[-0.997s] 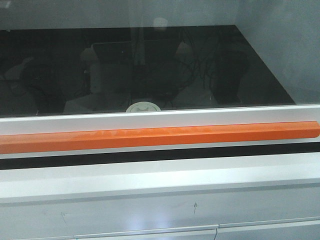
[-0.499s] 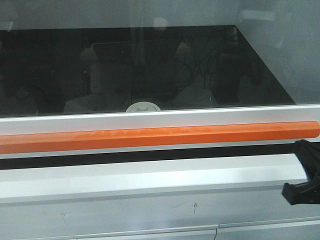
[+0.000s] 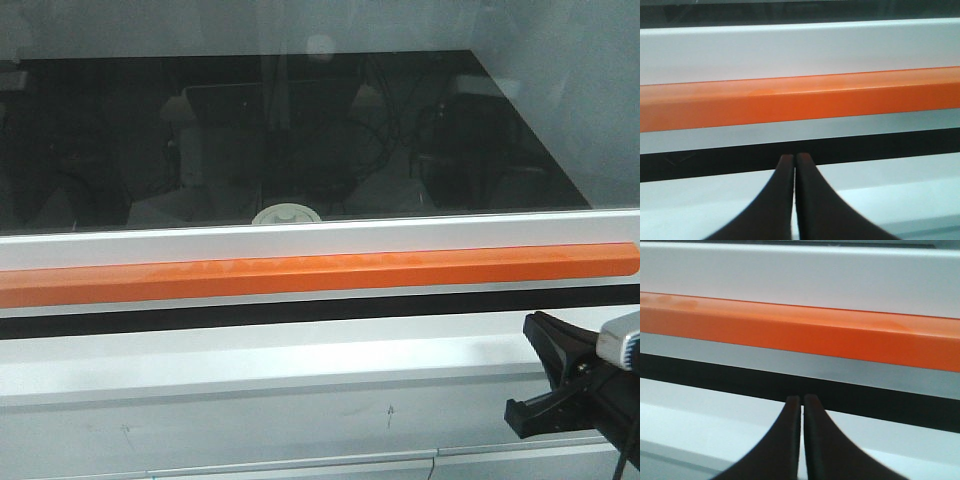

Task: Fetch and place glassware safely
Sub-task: 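Move both grippers under the orange sash handle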

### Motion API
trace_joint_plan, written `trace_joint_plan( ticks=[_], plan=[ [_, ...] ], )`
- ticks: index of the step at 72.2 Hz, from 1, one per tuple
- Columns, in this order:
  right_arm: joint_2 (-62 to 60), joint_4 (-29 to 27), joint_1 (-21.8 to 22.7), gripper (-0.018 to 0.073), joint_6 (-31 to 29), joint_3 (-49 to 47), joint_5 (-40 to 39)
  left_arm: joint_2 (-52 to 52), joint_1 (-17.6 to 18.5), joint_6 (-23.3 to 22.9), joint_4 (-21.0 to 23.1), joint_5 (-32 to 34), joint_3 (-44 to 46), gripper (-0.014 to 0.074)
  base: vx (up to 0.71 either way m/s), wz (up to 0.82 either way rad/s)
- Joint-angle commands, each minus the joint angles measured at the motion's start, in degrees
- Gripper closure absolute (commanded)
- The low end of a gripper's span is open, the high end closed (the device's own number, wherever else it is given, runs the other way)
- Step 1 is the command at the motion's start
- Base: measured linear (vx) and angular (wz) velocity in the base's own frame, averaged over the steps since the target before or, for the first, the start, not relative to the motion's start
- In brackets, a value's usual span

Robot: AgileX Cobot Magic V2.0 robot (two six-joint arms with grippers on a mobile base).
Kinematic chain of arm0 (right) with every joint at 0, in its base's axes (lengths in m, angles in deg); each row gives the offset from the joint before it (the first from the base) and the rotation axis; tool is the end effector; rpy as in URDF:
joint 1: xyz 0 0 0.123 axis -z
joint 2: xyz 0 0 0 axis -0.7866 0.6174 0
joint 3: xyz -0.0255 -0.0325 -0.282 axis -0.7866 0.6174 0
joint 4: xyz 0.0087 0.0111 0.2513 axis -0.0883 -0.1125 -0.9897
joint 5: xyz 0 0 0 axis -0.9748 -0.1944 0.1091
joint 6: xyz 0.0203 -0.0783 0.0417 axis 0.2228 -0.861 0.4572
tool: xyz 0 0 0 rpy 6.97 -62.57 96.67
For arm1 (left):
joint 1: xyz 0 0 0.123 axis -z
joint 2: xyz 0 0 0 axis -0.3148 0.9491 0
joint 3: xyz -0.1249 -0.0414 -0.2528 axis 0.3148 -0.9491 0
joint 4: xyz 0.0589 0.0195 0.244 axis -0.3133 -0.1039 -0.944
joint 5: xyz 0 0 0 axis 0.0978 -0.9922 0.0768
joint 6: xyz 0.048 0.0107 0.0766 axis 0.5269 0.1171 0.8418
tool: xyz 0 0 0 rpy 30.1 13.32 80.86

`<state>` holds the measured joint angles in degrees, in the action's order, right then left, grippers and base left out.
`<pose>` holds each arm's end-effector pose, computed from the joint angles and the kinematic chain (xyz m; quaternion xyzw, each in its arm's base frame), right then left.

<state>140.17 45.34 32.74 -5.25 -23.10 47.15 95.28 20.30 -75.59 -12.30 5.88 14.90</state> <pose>0.1486 0.0490 0.2162 -0.1078 0.7835 0.1031 0.6032 0.0981 -0.0036 0.2296 -0.0124 0.8058 -0.0308 0.5913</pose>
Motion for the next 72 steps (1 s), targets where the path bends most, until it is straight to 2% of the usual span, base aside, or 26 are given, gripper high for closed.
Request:
trace_joint_plan(
  ticks=[1,44,60,72],
  plan=[
    [2.01,0.26,-0.05,0.0563,-0.29,-1.52,-6.82,2.89,0.26,-0.68,0.43,5.84,1.42,0.0603,0.00,0.00],
    [13.61,-0.15,-0.05,0.0563,1.47,-1.52,-20.28,16.33,0.26,0.17,0.43,16.20,1.32,0.0603,0.00,0.00],
    [16.33,-0.15,-0.05,0.0563,2.80,-1.52,-24.97,18.33,0.21,0.11,0.52,28.73,-3.13,0.0603,0.00,0.00],
    [18.31,-0.16,-0.05,0.0563,2.80,-1.52,-28.06,19.02,0.07,0.19,0.52,30.59,-3.31,0.0603,0.00,0.00]
  ],
)
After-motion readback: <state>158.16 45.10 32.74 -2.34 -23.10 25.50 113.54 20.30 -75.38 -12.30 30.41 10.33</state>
